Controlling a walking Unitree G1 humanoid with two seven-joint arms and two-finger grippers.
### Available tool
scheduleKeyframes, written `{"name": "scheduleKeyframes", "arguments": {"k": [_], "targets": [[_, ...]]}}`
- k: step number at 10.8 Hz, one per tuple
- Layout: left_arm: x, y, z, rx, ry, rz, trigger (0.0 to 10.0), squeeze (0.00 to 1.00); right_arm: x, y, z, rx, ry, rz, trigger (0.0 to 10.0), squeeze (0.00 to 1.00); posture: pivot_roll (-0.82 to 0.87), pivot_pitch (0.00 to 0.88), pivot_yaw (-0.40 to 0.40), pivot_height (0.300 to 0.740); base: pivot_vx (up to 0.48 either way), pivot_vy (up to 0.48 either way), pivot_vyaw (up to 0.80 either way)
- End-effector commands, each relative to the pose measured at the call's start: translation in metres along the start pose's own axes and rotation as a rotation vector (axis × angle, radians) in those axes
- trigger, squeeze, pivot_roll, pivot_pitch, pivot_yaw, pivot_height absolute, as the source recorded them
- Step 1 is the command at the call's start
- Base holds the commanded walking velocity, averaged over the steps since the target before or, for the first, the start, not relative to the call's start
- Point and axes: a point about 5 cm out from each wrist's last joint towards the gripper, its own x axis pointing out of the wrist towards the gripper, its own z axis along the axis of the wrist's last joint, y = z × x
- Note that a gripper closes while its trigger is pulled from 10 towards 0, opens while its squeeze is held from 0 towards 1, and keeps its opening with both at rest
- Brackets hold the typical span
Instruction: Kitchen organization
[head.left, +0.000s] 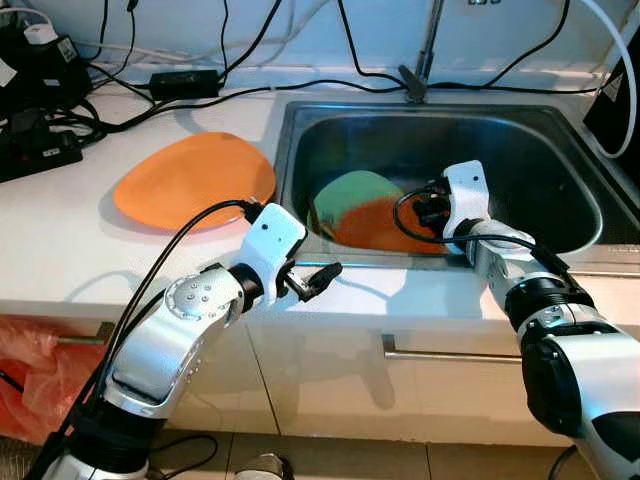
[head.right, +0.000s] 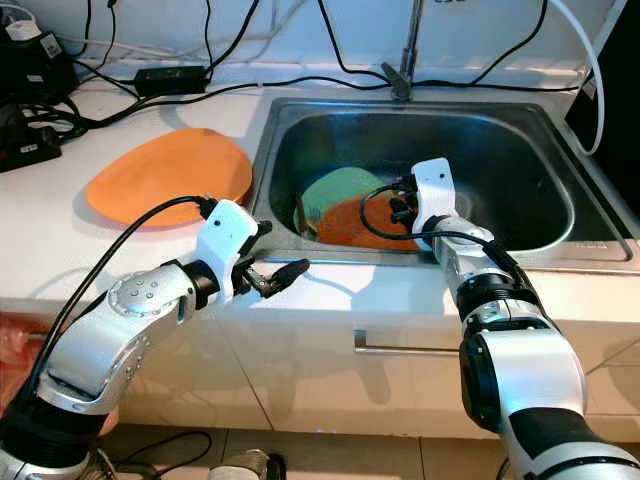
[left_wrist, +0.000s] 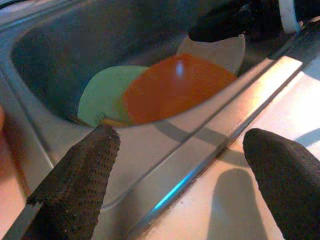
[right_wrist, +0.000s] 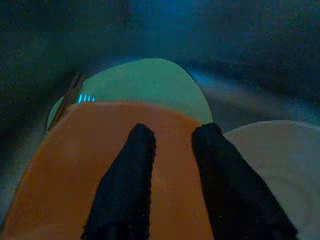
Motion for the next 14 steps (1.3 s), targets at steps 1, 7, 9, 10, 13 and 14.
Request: {"name": "scheduleKeyframes", "arguments": {"k": [1,7,9,10,13,14], "targets": [[-0.002,0.004,0.008,0.018,-0.024,0.02,10.0,1.0,-0.001,0.002,-0.02,0.03,0.067,0.011,10.0,1.0,0.27,0.067,0.019,0.74,0.0,0.0,0.0],[-0.001,0.055,0.012,0.308,-0.012,0.328,10.0,1.0,-0.002,0.019,0.026,0.356,-0.143,0.248,10.0,1.0,0.23,0.038,0.002,0.74,0.0,0.0,0.0],[-0.003,0.066,0.013,0.377,-0.004,0.361,10.0,1.0,-0.02,0.045,0.03,0.425,-0.184,0.398,10.0,1.0,0.23,0.034,0.0,0.74,0.0,0.0,0.0],[-0.005,0.074,0.016,0.43,0.001,0.372,10.0,1.0,-0.036,0.055,0.03,0.459,-0.193,0.448,10.0,1.0,0.22,0.027,0.002,0.74,0.0,0.0,0.0],[-0.013,0.083,0.014,0.574,0.068,0.341,10.0,1.0,-0.058,0.067,0.025,0.476,-0.18,0.491,10.0,1.0,0.22,0.026,0.005,0.74,0.0,0.0,0.0],[-0.015,0.087,0.011,0.645,0.101,0.325,10.0,0.8,-0.064,0.072,0.025,0.483,-0.169,0.499,10.0,1.0,0.22,0.027,0.004,0.74,0.0,0.0,0.0]]}}
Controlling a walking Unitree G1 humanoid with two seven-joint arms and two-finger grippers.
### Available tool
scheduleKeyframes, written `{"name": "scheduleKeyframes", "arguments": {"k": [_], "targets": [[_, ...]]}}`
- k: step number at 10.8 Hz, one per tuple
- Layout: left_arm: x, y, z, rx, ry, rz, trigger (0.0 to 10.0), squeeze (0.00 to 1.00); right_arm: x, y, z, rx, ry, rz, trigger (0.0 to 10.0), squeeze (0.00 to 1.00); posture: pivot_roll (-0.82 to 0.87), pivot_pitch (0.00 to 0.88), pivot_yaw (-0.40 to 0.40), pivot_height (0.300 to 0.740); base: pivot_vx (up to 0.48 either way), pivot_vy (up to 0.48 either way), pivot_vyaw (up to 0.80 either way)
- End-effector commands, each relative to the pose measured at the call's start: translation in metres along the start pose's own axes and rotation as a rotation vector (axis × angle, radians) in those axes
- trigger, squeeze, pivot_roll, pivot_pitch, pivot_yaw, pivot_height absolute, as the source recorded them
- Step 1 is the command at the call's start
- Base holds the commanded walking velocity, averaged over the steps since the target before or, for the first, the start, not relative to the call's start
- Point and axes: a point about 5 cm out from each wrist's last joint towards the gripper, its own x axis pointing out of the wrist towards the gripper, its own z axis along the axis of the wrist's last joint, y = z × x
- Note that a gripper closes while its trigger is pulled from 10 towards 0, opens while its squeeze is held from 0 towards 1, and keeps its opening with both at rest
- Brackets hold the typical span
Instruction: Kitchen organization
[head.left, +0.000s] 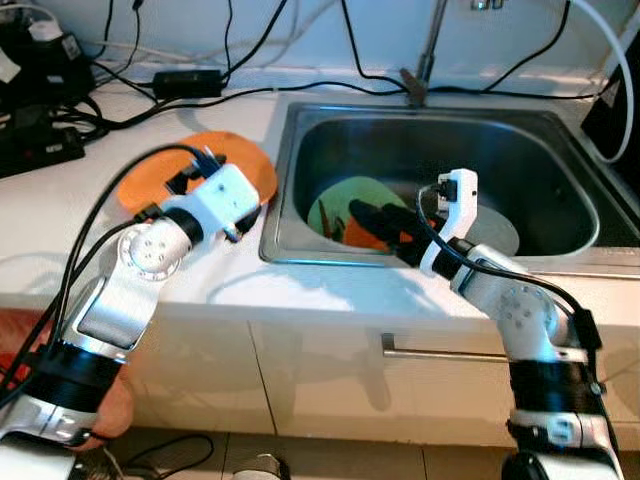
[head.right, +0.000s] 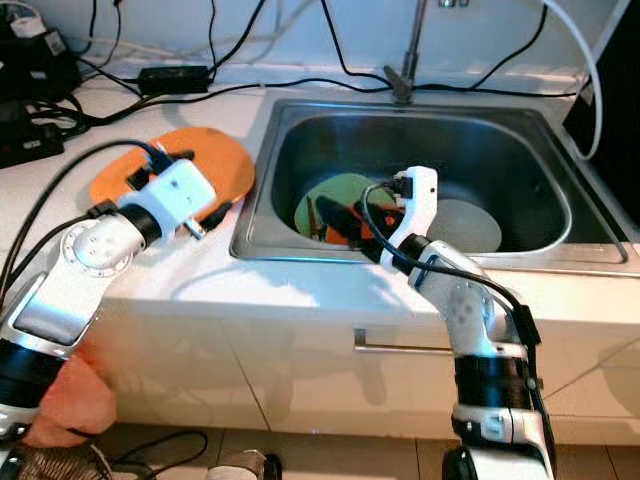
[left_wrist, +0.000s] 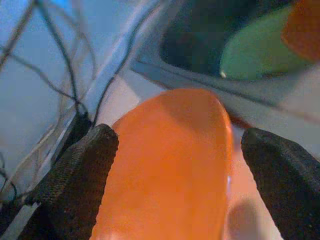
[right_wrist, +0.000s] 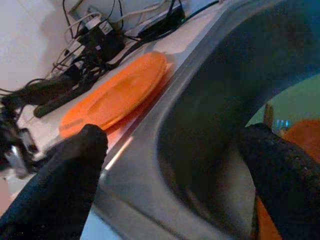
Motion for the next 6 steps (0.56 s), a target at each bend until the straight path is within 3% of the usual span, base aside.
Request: {"name": "scheduleKeyframes", "arguments": {"k": [1,2,3,5,6], "targets": [[0.0,0.002,-0.002,0.057,0.013,-0.03,10.0,0.0,-0.002,0.006,-0.002,-0.005,0.023,0.012,10.0,1.0,0.22,0.031,0.009,0.74,0.0,0.0,0.0],[0.0,0.004,-0.004,0.072,0.017,-0.07,10.0,0.0,-0.006,0.007,-0.004,-0.021,0.052,0.013,10.0,0.67,0.22,0.033,0.016,0.74,0.0,0.0,0.0],[0.001,0.007,-0.002,0.067,0.007,-0.068,10.0,0.0,-0.01,0.006,-0.005,-0.02,0.06,0.003,10.0,0.57,0.22,0.033,0.018,0.74,0.0,0.0,0.0],[0.001,0.004,-0.014,0.131,0.054,-0.108,10.0,0.0,-0.011,0.008,-0.007,-0.004,0.057,-0.012,10.0,0.13,0.22,0.038,0.023,0.74,0.0,0.0,0.0],[0.002,0.006,-0.024,0.175,0.09,-0.107,10.0,0.0,-0.01,0.011,-0.009,-0.002,0.062,-0.01,10.0,0.04,0.22,0.041,0.027,0.74,0.0,0.0,0.0]]}}
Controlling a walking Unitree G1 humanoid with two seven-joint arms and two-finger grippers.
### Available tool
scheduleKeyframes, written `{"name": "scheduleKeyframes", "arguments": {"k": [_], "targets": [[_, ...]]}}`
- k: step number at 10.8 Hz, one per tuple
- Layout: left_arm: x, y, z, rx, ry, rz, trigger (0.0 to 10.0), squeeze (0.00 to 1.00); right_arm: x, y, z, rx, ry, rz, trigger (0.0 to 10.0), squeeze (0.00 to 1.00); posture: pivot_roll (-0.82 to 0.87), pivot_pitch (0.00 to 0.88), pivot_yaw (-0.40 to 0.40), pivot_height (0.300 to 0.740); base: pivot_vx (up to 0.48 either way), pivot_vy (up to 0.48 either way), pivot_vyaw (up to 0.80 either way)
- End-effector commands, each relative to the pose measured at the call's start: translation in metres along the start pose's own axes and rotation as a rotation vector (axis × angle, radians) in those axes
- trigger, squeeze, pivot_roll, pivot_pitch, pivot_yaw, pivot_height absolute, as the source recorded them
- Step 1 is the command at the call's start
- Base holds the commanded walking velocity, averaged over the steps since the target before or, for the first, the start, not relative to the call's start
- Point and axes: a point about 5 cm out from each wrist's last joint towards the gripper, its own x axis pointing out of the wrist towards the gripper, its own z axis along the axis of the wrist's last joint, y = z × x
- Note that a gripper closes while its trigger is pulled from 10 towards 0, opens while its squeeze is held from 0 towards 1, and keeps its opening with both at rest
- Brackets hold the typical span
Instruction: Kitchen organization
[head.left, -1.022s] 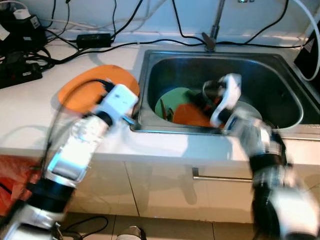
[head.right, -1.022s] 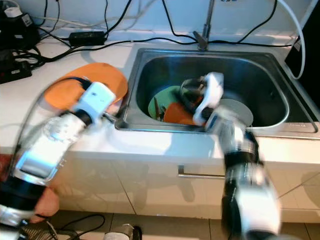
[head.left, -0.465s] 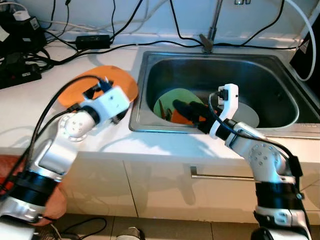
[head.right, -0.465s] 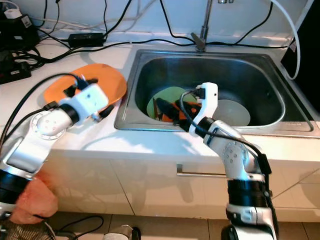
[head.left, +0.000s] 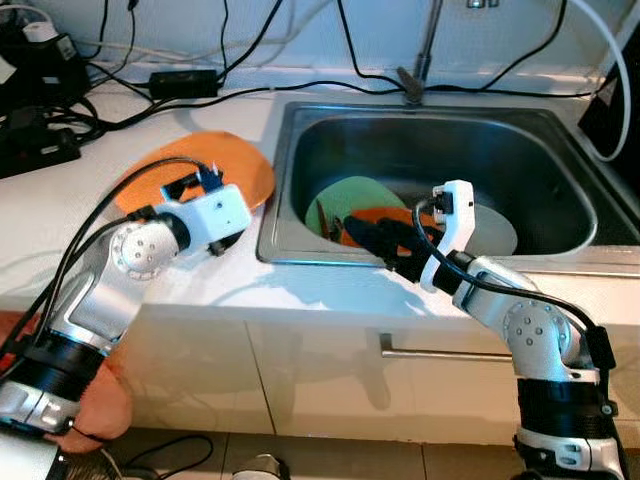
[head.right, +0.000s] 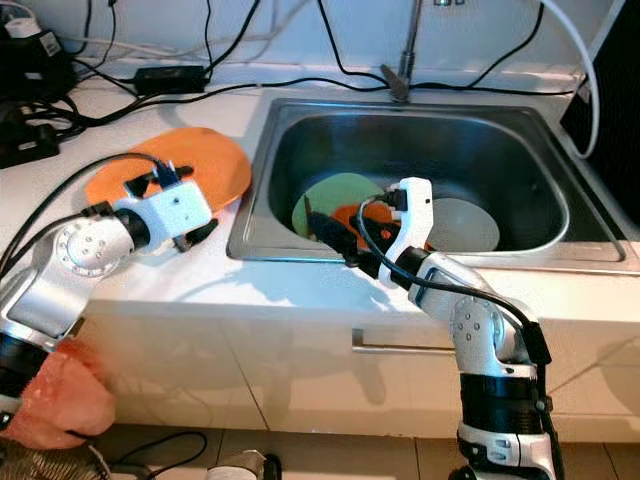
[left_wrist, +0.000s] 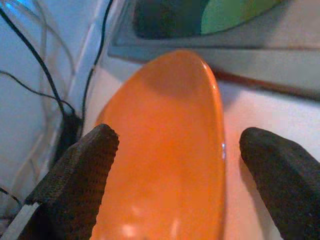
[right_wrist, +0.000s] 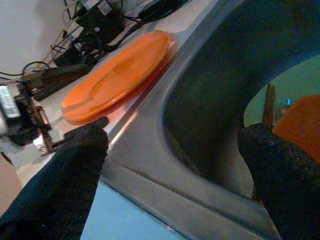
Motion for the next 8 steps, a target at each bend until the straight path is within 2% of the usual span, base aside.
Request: {"name": "scheduleKeyframes", "arguments": {"k": [1,3,4,5,6,7,8], "targets": [[0.001,0.001,-0.017,0.047,0.077,-0.013,10.0,0.0,0.0,0.004,0.0,0.003,-0.001,0.007,10.0,0.02,0.22,0.04,0.03,0.74,0.0,0.0,0.0],[0.001,0.001,-0.03,0.041,0.121,-0.011,10.0,0.0,0.001,0.006,0.001,0.014,-0.006,0.011,10.0,0.0,0.22,0.042,0.03,0.74,0.0,0.0,0.0],[0.001,0.0,-0.038,0.055,0.143,-0.019,8.1,0.0,0.001,0.011,0.0,0.024,-0.002,0.03,10.0,0.0,0.22,0.044,0.03,0.74,0.0,0.0,0.0],[0.001,0.001,-0.045,0.055,0.159,-0.012,1.2,0.0,0.0,0.019,-0.003,0.03,0.017,0.082,10.0,0.0,0.22,0.047,0.029,0.74,0.0,0.0,0.0],[0.002,0.003,-0.048,0.054,0.164,-0.004,0.0,0.0,-0.002,0.026,-0.005,0.045,0.038,0.144,10.0,0.0,0.21,0.047,0.029,0.74,0.0,0.0,0.0],[0.002,0.005,-0.048,0.047,0.161,-0.001,0.0,0.0,-0.007,0.032,-0.01,0.06,0.082,0.215,10.0,0.0,0.21,0.05,0.026,0.74,0.0,0.0,0.0],[0.003,0.005,-0.047,0.043,0.155,-0.003,0.0,0.0,-0.009,0.034,-0.012,0.062,0.103,0.236,10.0,0.0,0.21,0.05,0.025,0.74,0.0,0.0,0.0]]}}
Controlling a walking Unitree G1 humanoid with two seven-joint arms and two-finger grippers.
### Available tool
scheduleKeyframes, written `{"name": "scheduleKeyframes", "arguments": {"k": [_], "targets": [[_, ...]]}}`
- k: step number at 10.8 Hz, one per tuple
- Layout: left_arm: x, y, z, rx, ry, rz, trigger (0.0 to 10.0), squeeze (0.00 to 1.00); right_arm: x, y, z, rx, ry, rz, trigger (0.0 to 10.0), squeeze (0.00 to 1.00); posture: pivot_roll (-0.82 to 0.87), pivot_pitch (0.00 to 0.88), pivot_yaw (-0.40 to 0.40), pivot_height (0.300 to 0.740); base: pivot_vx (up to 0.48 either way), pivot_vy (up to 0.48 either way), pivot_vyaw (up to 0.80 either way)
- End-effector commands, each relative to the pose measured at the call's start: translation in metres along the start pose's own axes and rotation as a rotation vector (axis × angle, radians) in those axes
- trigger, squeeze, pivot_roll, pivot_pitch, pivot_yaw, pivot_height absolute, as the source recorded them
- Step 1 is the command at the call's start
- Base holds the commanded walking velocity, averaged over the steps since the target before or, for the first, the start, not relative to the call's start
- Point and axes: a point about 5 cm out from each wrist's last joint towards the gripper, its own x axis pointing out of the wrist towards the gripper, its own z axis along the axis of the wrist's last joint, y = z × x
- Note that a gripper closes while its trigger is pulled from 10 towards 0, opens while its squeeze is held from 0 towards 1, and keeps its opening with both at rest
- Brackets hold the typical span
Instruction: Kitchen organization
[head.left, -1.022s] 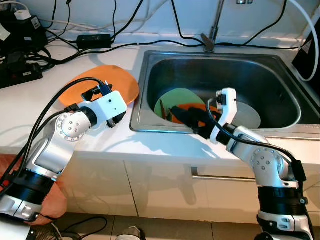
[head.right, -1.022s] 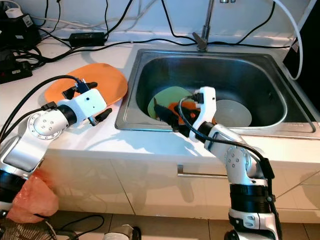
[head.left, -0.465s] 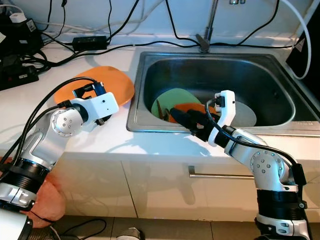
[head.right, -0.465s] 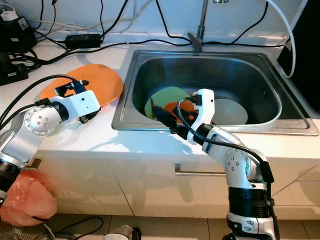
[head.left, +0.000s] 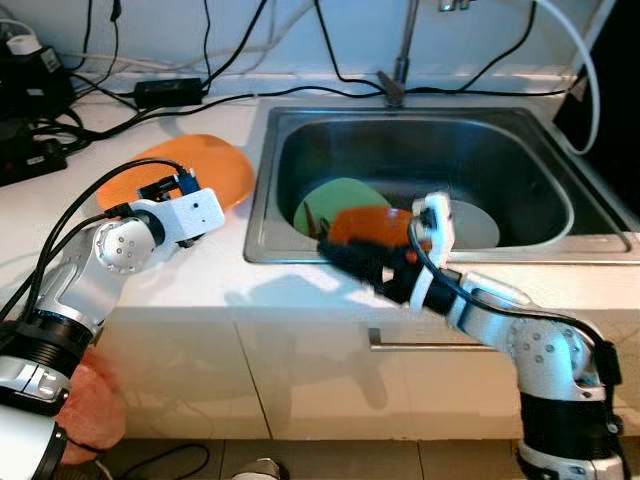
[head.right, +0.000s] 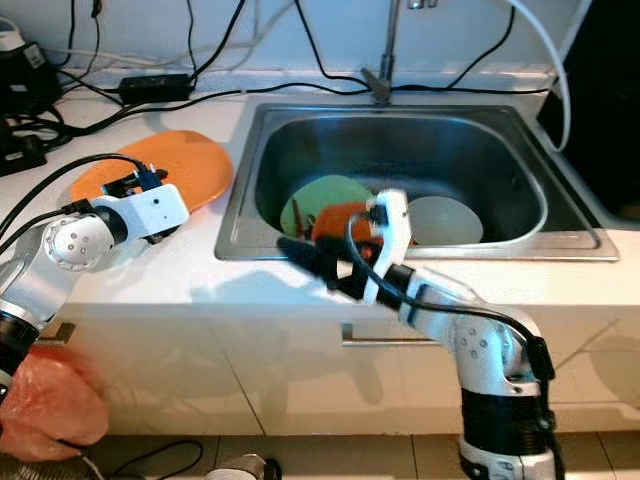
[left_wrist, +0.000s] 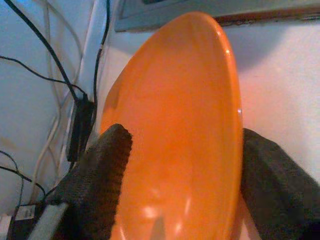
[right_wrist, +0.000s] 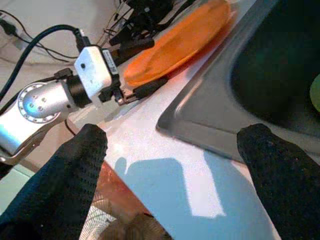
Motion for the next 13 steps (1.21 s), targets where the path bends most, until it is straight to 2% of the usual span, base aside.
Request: {"name": "scheduleKeyframes", "arguments": {"k": [1,4,10,13], "targets": [[0.002,-0.007,-0.006,-0.004,0.027,-0.042,0.0,0.0,-0.002,0.007,0.0,-0.014,0.015,0.042,10.0,0.0,0.21,0.051,0.024,0.74,0.0,0.0,0.0],[0.004,-0.013,-0.006,-0.021,0.011,-0.068,0.0,0.0,-0.003,0.007,-0.003,-0.016,0.038,0.033,10.0,0.0,0.21,0.05,0.019,0.74,0.0,0.0,0.0],[0.005,-0.016,-0.004,-0.057,-0.027,-0.066,0.0,0.0,-0.001,-0.003,-0.002,-0.089,0.05,-0.067,10.0,0.0,0.21,0.052,0.02,0.74,0.0,0.0,0.0],[0.005,-0.013,-0.001,-0.034,-0.063,-0.042,0.0,0.0,0.001,-0.005,-0.006,-0.082,0.066,-0.075,10.0,0.0,0.21,0.052,0.022,0.74,0.0,0.0,0.0]]}}
